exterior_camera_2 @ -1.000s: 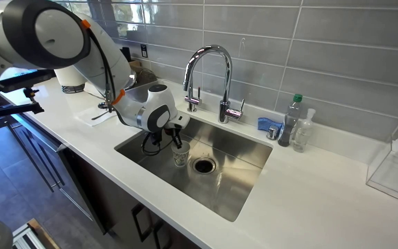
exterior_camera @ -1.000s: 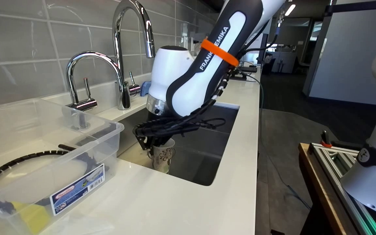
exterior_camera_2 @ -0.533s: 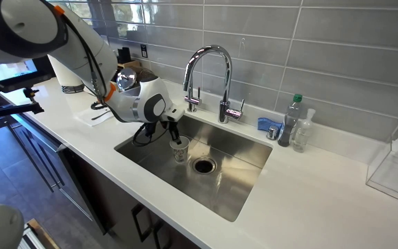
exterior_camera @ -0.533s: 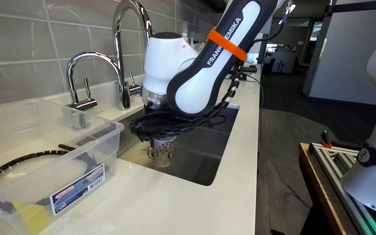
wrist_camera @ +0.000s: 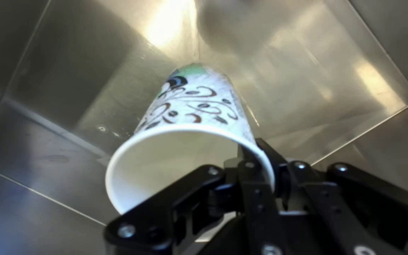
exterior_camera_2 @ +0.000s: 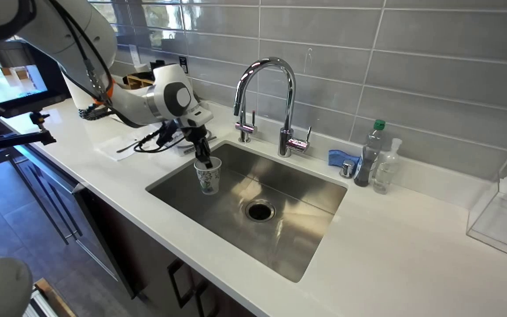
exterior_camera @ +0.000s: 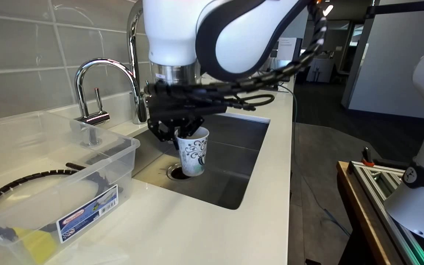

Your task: Pour the contents of the cup onto the paper towel

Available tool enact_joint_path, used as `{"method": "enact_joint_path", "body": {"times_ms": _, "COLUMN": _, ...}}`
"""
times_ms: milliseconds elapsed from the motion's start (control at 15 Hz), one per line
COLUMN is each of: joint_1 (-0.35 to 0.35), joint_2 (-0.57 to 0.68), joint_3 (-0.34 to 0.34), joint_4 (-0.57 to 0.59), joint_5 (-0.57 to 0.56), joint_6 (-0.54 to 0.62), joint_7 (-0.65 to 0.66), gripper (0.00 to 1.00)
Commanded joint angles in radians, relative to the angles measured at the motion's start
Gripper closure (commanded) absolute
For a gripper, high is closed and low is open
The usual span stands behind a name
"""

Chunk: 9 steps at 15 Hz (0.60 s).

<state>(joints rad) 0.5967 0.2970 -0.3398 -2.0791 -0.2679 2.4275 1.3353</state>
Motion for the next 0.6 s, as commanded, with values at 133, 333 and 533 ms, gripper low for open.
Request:
{"method": "enact_joint_path", "body": {"times_ms": 133, "joint_1": -0.210, "joint_2": -0.197, "joint_3": 0.241, "joint_4": -0.016, "joint_5": 0.047, "joint_6": -0.155, "joint_7": -0.041, "gripper": 0.98}}
{"method": "enact_joint_path", "body": {"times_ms": 333, "joint_1": -0.294, "joint_2": -0.272, "joint_3": 0.347, "joint_4": -0.008, "joint_5": 0.206, "joint_6": -0.206, "joint_7": -0.183, "gripper": 0.98}}
{"method": "enact_joint_path", "body": {"times_ms": 533, "joint_1": -0.341, "joint_2": -0.321, "joint_3": 0.405, "joint_4": 0.007, "joint_5": 0.354, "joint_6": -0.266, "joint_7": -0.301, "gripper": 0.98}}
